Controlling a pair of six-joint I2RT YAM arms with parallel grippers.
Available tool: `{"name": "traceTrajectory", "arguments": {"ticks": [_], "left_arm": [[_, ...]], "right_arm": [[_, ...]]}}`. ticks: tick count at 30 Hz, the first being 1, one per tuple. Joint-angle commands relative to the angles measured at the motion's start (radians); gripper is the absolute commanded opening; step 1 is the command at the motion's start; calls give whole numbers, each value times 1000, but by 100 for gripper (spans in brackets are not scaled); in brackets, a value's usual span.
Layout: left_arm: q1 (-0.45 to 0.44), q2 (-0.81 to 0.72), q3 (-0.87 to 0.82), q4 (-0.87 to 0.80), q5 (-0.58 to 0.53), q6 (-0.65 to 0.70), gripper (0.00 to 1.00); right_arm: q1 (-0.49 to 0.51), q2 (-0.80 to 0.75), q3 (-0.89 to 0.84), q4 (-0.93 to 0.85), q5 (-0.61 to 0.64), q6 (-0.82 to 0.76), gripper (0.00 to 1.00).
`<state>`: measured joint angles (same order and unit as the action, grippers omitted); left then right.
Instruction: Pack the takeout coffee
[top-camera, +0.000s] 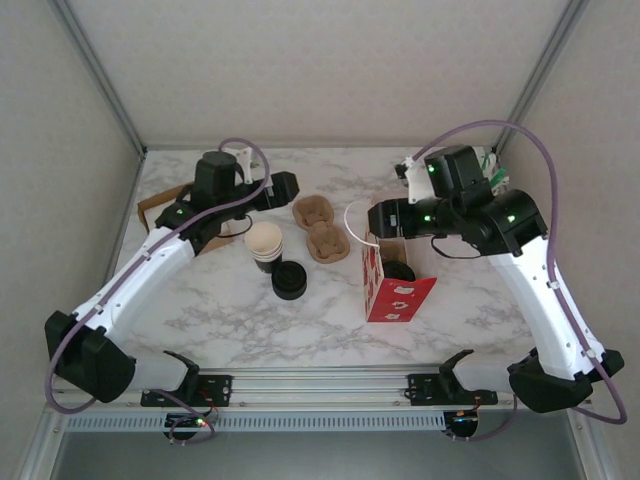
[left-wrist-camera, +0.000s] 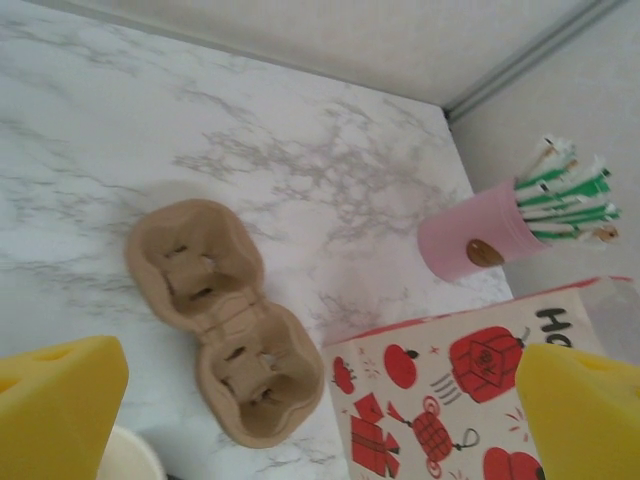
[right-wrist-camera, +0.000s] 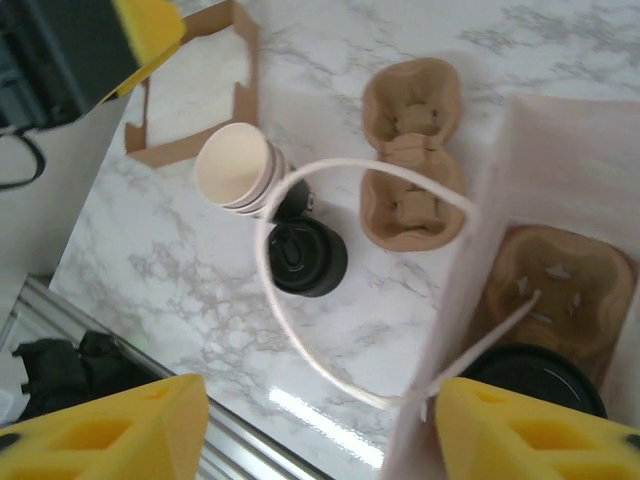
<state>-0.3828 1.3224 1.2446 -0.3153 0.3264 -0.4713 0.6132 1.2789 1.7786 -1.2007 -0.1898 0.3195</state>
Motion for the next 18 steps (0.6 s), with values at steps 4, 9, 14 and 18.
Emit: {"name": "traceTrajectory", "arguments": {"ticks": [4, 9, 14, 18], "left_arm": [[125, -86, -66, -81, -103, -27, 100], [214, -81, -99, -130, -214, -34, 100], [338, -51, -146, -116, -199, -34, 100], [394, 21, -135, -129, -227, -10, 98]], "right_arm": [[162, 92, 68, 82, 57, -22, 73], [257, 210, 133, 150, 33, -17, 80], [314, 336, 214, 166, 64, -23, 87], [324, 388, 208, 223, 107, -23, 96]]}}
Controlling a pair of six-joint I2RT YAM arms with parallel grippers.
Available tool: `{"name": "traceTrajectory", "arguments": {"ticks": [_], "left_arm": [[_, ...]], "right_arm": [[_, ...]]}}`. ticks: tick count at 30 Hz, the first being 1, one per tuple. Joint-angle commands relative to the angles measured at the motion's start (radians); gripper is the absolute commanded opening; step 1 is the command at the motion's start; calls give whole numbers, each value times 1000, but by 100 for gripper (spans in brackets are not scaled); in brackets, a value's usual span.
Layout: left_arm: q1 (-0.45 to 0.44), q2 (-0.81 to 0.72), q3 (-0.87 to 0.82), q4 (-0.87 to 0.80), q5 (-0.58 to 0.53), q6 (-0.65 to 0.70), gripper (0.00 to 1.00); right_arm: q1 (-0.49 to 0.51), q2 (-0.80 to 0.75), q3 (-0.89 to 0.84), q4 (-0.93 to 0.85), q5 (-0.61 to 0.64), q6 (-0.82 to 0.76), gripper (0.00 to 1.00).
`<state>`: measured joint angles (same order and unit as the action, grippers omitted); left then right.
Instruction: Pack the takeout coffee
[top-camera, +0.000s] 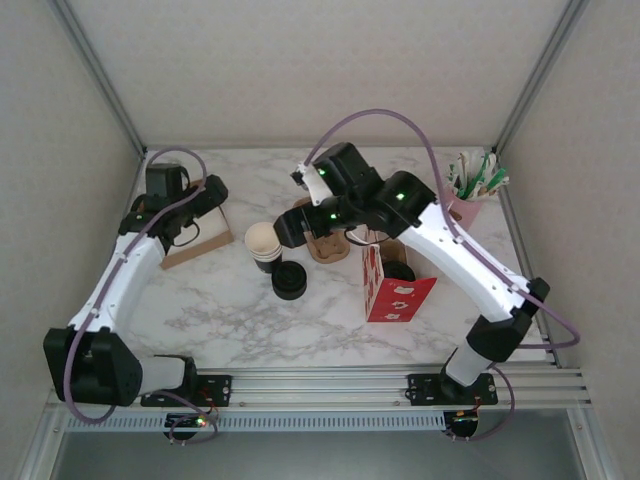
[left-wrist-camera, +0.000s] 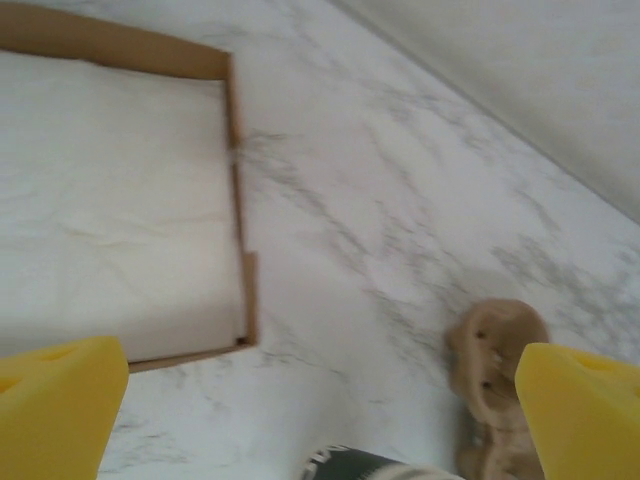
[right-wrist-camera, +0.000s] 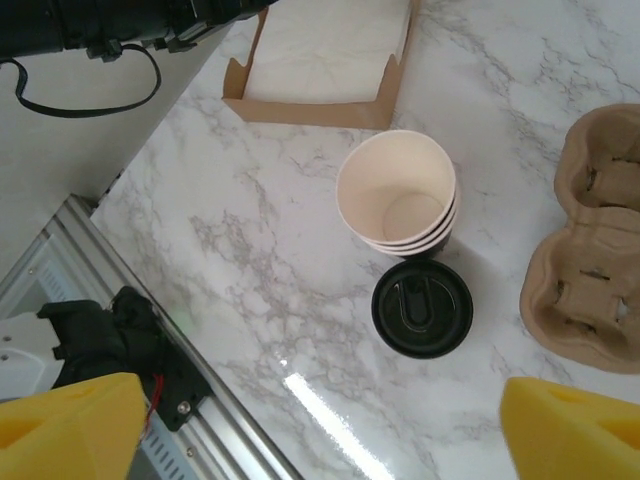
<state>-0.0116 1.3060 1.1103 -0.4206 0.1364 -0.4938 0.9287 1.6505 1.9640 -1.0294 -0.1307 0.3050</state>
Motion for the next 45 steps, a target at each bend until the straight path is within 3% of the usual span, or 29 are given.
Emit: {"name": "traceTrajectory", "arguments": {"ticks": [1, 6, 14, 34, 45], "left_arm": [[34, 61, 8, -32, -56, 19, 97], [78, 185, 51, -74, -164, 56, 92], [164, 362, 111, -75, -114, 75, 76], [215, 817, 344, -84, -51, 99, 74], [216, 805, 334, -77, -32, 100, 55]], "right_arm": [[7, 27, 20, 64, 60, -10, 99], [16, 48, -9, 105, 111, -15, 99], [15, 28, -83, 142, 104, -37, 99], [15, 14, -150, 166, 72, -42, 99], [16, -3, -165, 164, 74, -27, 99]]}}
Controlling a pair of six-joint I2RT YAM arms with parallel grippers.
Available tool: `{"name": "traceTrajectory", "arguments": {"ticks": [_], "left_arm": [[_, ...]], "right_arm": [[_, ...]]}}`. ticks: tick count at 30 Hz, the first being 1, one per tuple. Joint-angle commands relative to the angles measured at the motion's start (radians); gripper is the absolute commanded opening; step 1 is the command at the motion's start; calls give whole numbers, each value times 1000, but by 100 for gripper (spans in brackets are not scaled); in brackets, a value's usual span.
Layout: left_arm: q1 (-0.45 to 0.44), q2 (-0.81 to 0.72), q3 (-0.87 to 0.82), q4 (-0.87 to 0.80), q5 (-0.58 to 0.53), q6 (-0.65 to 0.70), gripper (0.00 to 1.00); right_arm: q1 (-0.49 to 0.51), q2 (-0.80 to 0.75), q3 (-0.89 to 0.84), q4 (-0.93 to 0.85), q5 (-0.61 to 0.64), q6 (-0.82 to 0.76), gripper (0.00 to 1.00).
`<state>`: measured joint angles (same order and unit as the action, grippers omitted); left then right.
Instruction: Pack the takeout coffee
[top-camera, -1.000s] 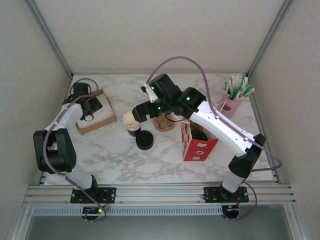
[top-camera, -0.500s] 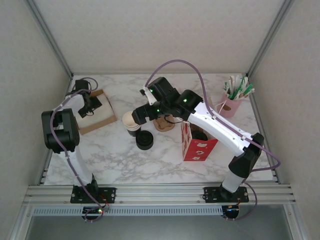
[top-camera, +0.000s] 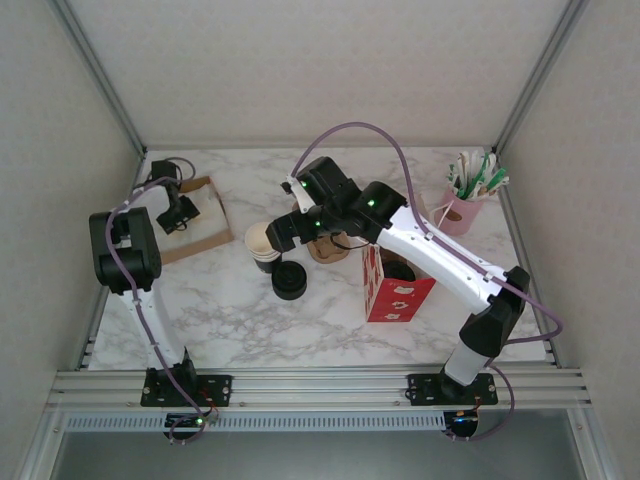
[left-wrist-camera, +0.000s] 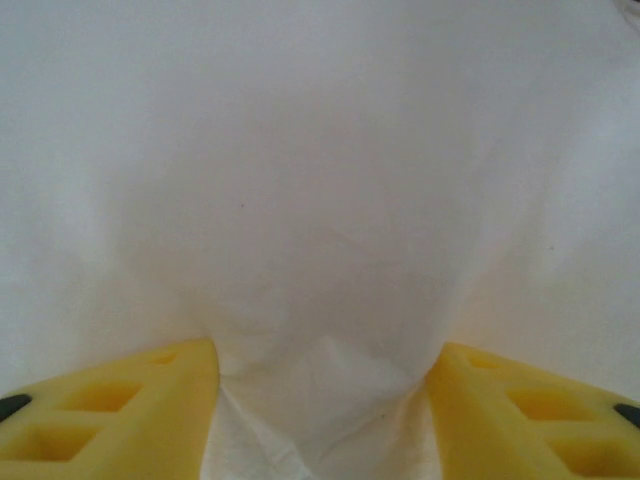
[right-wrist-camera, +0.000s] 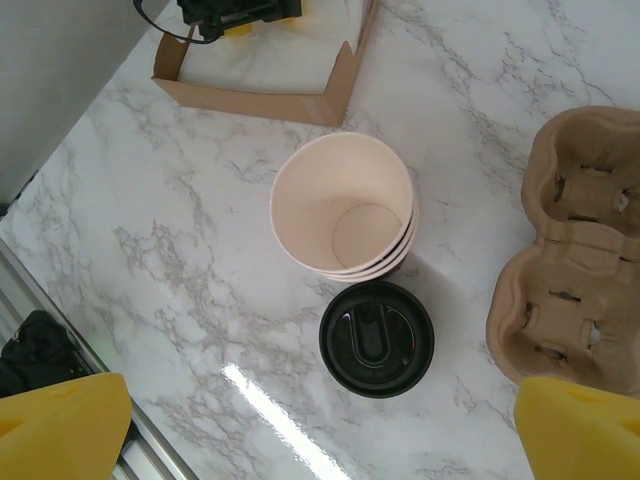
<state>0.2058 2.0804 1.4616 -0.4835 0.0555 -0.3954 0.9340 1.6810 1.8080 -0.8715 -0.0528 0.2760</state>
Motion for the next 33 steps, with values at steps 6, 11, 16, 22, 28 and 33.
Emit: {"name": "traceTrajectory", "arguments": {"ticks": [6, 11, 16, 22, 28, 33], "left_arm": [[-2, 1, 1, -30, 40, 2, 48], [-2, -16, 8, -39, 28, 3, 41], [-2, -31, 19, -50, 20, 3, 38], [-2, -45, 29, -62, 8, 6, 32], [-2, -61, 34, -72, -1, 9, 31], [-2, -80, 38, -78, -5, 12, 26]], "right_arm": [[11, -23, -3, 6, -10, 3, 99], [11, -19, 2, 4, -10, 1, 99], [11, -12, 5, 2, -14, 1, 99], [11, -11, 2, 5, -16, 2, 99], [11, -5, 10, 1, -21, 1, 99], [10, -1, 14, 1, -25, 2, 99]]}}
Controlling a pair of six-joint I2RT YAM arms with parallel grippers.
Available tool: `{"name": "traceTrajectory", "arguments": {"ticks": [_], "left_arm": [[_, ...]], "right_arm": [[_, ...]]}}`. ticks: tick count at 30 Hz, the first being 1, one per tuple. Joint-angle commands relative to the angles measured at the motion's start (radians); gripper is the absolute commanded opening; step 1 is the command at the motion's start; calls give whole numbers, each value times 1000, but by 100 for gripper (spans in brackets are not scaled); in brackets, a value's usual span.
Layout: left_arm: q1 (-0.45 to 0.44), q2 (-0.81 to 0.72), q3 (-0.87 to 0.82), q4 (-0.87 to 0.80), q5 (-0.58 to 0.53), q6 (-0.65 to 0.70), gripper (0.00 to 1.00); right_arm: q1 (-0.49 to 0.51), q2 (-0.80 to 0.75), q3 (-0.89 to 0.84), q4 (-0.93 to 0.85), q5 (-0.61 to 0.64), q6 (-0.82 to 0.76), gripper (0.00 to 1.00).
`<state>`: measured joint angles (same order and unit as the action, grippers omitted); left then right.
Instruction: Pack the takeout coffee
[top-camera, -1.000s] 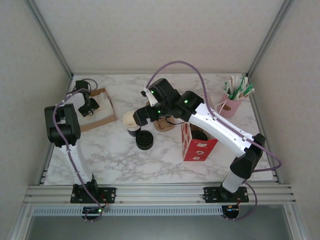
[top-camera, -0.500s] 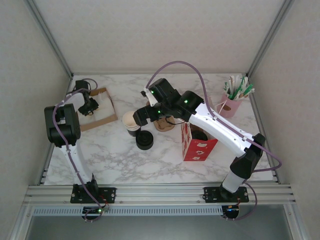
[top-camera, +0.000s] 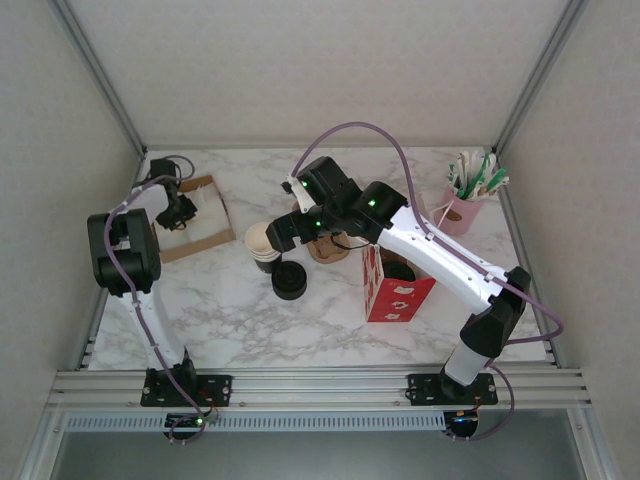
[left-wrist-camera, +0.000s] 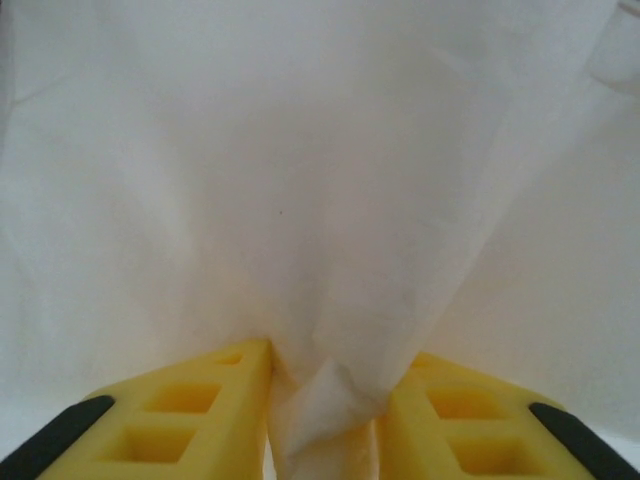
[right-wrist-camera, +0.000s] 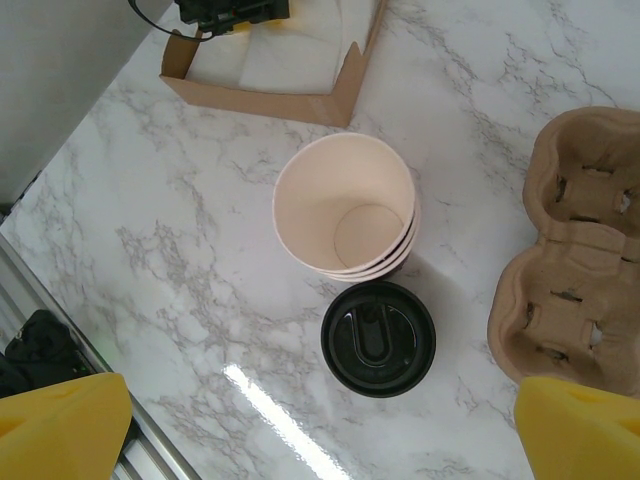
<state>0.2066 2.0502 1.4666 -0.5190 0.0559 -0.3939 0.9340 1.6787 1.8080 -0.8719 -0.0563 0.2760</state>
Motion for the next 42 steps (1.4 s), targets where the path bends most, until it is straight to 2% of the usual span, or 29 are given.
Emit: {"name": "traceTrajectory", "arguments": {"ticks": [1, 15, 17, 23, 27, 30, 37, 42], "left_arm": [[-3, -51, 34, -43, -7, 10, 23], [-3, -80, 46, -59, -11, 11, 19], [-3, -90, 48, -62, -11, 13, 13], [-3, -129, 58, -80, -21, 19, 13], [-3, -152, 65, -89, -22, 20, 8], [-3, -176, 64, -90, -21, 21, 0], [-7, -274, 74, -94, 41, 20, 0], [-36, -381, 96, -101, 137, 7, 0]], "right_arm": [[12, 1, 14, 1, -19, 3, 99], [14, 5, 19, -4, -26, 6, 99], [13, 3, 19, -2, -26, 7, 99], [18, 3, 22, -4, -27, 9, 99], [22, 1, 22, -7, -27, 12, 99], [23, -1, 21, -8, -20, 13, 99], [24, -28, 10, -5, 17, 27, 99], [25, -72, 3, -9, 94, 37, 99]]}}
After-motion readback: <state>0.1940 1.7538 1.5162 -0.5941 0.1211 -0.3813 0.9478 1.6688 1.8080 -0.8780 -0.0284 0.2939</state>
